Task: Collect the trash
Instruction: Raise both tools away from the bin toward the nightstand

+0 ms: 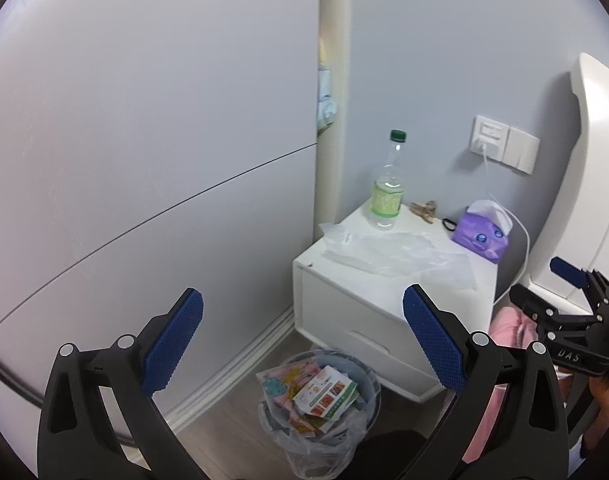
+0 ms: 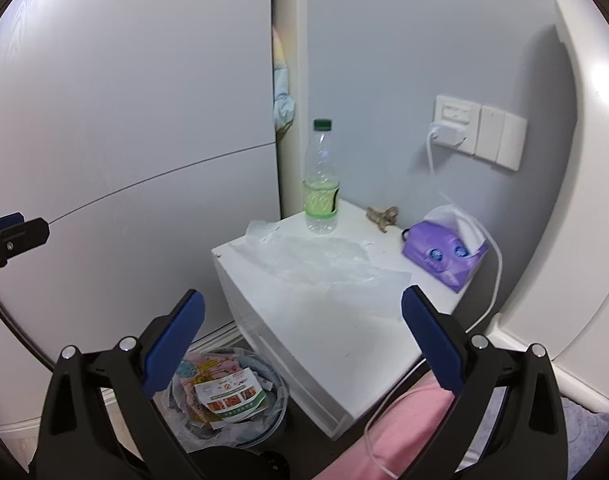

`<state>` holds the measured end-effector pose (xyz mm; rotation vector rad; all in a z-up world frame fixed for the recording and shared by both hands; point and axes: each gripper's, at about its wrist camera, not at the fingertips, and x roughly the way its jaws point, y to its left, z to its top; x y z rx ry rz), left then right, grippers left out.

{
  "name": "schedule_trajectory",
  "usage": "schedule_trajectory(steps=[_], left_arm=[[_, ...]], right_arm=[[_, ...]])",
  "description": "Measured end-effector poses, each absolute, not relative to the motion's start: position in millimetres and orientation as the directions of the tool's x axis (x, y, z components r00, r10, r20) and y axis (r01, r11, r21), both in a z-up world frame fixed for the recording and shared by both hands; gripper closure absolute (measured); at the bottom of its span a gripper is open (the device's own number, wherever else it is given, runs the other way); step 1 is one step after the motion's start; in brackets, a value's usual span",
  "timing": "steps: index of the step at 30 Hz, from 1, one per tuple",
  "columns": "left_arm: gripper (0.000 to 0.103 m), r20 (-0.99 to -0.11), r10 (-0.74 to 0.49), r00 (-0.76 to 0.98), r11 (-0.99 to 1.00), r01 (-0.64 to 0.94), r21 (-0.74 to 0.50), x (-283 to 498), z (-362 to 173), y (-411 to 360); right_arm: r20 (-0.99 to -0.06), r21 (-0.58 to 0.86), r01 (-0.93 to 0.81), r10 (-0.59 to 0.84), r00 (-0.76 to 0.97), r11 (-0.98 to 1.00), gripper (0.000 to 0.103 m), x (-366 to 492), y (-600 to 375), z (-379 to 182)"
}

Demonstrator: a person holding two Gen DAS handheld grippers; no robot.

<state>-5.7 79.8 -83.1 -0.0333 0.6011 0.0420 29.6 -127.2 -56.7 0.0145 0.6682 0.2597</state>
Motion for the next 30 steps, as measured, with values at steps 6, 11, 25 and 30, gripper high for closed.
schedule_trajectory(steps=[6, 11, 25, 30], left_arm=[[0.006, -0.537, 0.014, 0.843, 0.999, -0.029, -0.019, -4, -71, 71], [0.006, -0.478, -0.035, 0.877, 0.998, 0.004, -0.067, -13, -67, 71], [0.006, -0.423, -0.131, 0.897, 0.991, 0.106, -0.082, -16, -63, 60], [0.006, -0.421, -0.116, 0.900, 0.993, 0.100, -0.059, -16, -64, 52]], right_arm=[[-0.601, 0.080, -0.209, 0.214, 0.770, 0.975, 0.007, 26, -139, -42], [-0.600, 0.053, -0.199, 0.190, 0.777, 0.979, 0.007, 20, -143, -34], [-0.537, -0.025, -0.190, 0.147, 0.831, 0.981, 0.007, -1, -128, -8], [-0.551, 0.002, -0.150, 0.126, 0.825, 0.989, 0.007, 3, -133, -10]])
